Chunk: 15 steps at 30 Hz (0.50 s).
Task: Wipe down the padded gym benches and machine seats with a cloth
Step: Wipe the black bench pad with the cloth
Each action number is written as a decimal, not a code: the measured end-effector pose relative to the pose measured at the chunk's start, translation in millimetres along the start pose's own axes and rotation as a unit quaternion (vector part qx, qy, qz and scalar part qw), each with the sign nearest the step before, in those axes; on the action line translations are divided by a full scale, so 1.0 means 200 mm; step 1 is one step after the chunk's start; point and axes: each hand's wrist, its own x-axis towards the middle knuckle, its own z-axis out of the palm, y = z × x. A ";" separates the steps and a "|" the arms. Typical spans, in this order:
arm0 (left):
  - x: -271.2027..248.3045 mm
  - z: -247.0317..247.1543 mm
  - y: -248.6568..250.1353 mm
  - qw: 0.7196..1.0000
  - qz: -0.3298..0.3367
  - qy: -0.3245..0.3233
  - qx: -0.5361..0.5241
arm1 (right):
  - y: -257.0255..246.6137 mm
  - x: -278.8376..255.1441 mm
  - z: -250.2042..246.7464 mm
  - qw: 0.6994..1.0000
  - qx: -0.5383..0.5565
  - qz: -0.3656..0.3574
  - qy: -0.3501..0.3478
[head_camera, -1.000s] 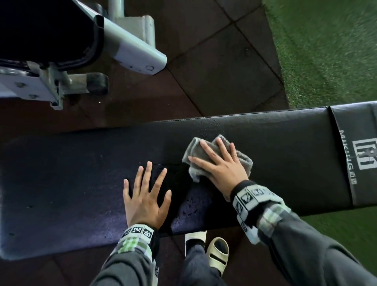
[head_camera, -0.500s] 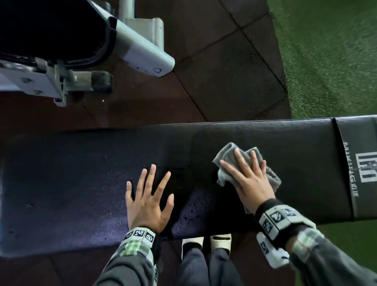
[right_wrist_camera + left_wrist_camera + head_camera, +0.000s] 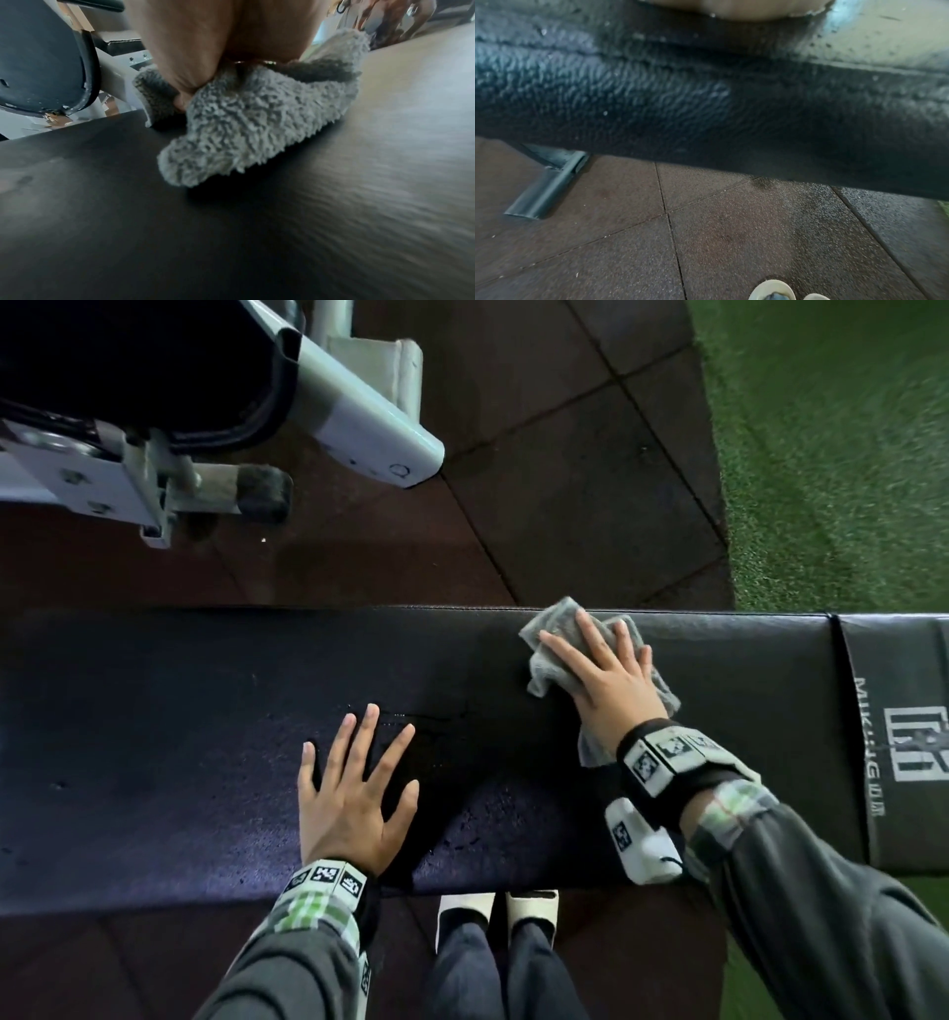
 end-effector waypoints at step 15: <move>0.00 0.01 0.00 1.000 -0.003 0.014 -0.005 | -0.27 0.05 0.04 0.987 -0.075 -0.139 -0.037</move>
